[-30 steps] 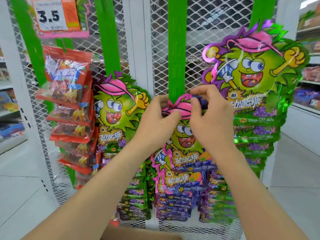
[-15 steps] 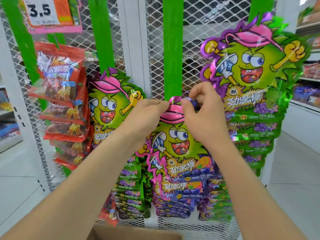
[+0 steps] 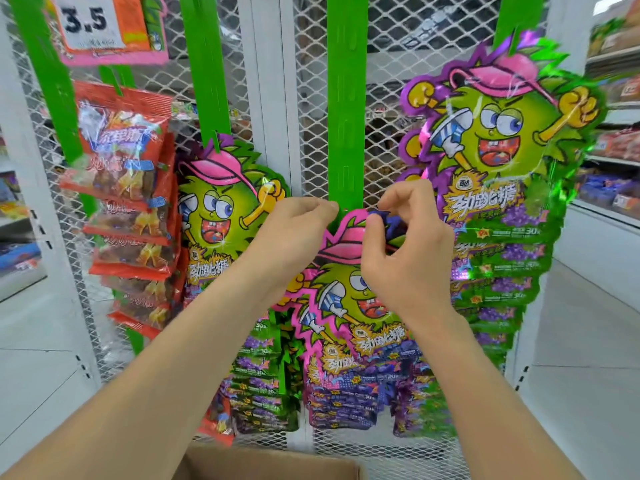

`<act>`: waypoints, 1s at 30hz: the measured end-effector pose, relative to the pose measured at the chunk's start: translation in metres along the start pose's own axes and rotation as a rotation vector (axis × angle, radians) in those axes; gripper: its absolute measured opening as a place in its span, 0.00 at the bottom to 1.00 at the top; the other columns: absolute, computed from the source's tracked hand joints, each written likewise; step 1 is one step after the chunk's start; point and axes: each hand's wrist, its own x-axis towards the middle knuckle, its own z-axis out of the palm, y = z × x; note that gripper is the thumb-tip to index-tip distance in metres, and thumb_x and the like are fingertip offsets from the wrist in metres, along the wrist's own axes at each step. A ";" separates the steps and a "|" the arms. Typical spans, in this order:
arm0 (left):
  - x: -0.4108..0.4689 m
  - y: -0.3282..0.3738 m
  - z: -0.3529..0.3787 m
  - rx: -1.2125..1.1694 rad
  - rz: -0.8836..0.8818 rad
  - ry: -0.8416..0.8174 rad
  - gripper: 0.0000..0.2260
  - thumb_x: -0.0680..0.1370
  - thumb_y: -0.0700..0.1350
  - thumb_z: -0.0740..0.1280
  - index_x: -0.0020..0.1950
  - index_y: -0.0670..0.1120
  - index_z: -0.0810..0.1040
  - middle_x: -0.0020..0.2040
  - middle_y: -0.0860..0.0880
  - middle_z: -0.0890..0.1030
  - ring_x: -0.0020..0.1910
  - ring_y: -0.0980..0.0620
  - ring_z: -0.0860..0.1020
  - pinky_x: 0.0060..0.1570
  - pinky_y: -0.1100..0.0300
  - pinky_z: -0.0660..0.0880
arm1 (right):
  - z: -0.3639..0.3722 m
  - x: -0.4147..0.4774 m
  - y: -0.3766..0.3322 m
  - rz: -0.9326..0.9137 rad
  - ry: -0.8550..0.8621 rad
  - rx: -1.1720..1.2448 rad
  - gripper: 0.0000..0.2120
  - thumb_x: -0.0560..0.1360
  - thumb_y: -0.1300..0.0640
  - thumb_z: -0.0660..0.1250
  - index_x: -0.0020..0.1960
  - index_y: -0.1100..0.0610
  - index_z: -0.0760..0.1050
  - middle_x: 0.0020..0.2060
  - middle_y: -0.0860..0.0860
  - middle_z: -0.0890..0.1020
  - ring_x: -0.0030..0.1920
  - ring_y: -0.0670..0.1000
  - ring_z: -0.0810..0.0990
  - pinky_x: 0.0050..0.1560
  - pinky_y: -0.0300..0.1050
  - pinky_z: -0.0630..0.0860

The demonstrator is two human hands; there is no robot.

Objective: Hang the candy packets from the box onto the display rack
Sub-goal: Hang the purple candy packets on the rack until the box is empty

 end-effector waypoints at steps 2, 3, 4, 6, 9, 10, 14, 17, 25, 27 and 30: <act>-0.001 0.004 -0.001 0.010 -0.024 0.015 0.18 0.86 0.56 0.63 0.67 0.47 0.82 0.67 0.49 0.83 0.68 0.50 0.78 0.70 0.54 0.70 | 0.002 0.000 -0.004 -0.023 0.013 0.008 0.16 0.77 0.65 0.69 0.53 0.49 0.67 0.41 0.42 0.75 0.39 0.58 0.78 0.42 0.63 0.75; 0.000 0.004 -0.003 0.022 -0.020 0.019 0.18 0.85 0.57 0.63 0.65 0.47 0.83 0.64 0.50 0.83 0.65 0.51 0.79 0.67 0.53 0.71 | 0.003 0.001 -0.006 -0.034 0.018 0.006 0.15 0.77 0.65 0.70 0.52 0.50 0.67 0.40 0.43 0.75 0.39 0.57 0.77 0.42 0.62 0.75; 0.001 0.004 -0.004 0.031 -0.010 0.025 0.17 0.84 0.59 0.64 0.58 0.48 0.84 0.59 0.51 0.84 0.58 0.53 0.80 0.61 0.53 0.73 | 0.005 0.001 -0.009 -0.043 0.028 -0.006 0.14 0.77 0.66 0.70 0.52 0.52 0.68 0.40 0.44 0.75 0.39 0.54 0.76 0.44 0.59 0.75; -0.001 0.007 -0.005 0.079 0.036 0.034 0.16 0.83 0.61 0.64 0.48 0.49 0.77 0.49 0.53 0.77 0.41 0.56 0.73 0.43 0.56 0.68 | 0.008 0.004 -0.012 -0.036 0.060 -0.033 0.15 0.77 0.67 0.70 0.51 0.52 0.67 0.41 0.45 0.74 0.39 0.47 0.72 0.46 0.54 0.73; -0.002 0.005 -0.006 0.167 0.175 0.022 0.22 0.84 0.60 0.64 0.42 0.42 0.78 0.36 0.53 0.70 0.33 0.55 0.67 0.35 0.57 0.61 | 0.012 0.007 -0.015 -0.007 0.084 -0.033 0.15 0.78 0.66 0.69 0.51 0.51 0.64 0.41 0.42 0.70 0.39 0.47 0.70 0.46 0.51 0.71; -0.003 0.005 -0.005 0.194 0.222 0.023 0.23 0.85 0.58 0.64 0.39 0.41 0.76 0.29 0.55 0.66 0.28 0.56 0.63 0.32 0.59 0.59 | 0.012 0.008 -0.016 0.002 0.088 -0.038 0.15 0.78 0.66 0.69 0.51 0.51 0.64 0.41 0.42 0.69 0.39 0.47 0.70 0.46 0.51 0.70; -0.005 0.011 -0.010 0.346 0.333 0.030 0.24 0.87 0.54 0.62 0.33 0.45 0.67 0.22 0.54 0.58 0.22 0.54 0.58 0.24 0.61 0.54 | 0.014 0.009 -0.020 0.028 0.135 -0.059 0.16 0.78 0.66 0.68 0.50 0.51 0.63 0.42 0.46 0.71 0.39 0.47 0.69 0.46 0.50 0.68; -0.002 0.013 -0.017 0.419 0.378 0.016 0.24 0.87 0.53 0.63 0.37 0.40 0.74 0.22 0.54 0.60 0.22 0.54 0.60 0.23 0.62 0.55 | 0.013 0.008 -0.023 0.026 0.171 -0.051 0.16 0.78 0.67 0.68 0.50 0.51 0.63 0.42 0.46 0.71 0.40 0.48 0.69 0.47 0.52 0.69; -0.003 0.008 -0.026 0.348 0.376 -0.082 0.14 0.84 0.49 0.69 0.44 0.42 0.77 0.32 0.48 0.72 0.28 0.55 0.61 0.31 0.58 0.61 | 0.007 0.010 -0.018 0.046 0.126 -0.011 0.15 0.78 0.67 0.67 0.52 0.51 0.64 0.43 0.48 0.75 0.42 0.52 0.76 0.48 0.63 0.75; -0.003 0.008 -0.028 0.336 0.357 -0.106 0.13 0.85 0.49 0.68 0.44 0.43 0.76 0.33 0.49 0.71 0.31 0.53 0.63 0.34 0.56 0.63 | 0.005 0.011 -0.018 0.046 0.095 0.015 0.14 0.79 0.66 0.67 0.53 0.51 0.64 0.43 0.48 0.75 0.42 0.53 0.76 0.48 0.63 0.75; -0.005 0.011 -0.029 0.272 0.274 -0.147 0.15 0.86 0.50 0.67 0.42 0.43 0.76 0.33 0.50 0.69 0.33 0.53 0.64 0.38 0.57 0.62 | 0.002 0.014 -0.020 0.045 0.068 0.044 0.11 0.79 0.66 0.67 0.53 0.55 0.67 0.42 0.48 0.74 0.40 0.52 0.76 0.44 0.60 0.74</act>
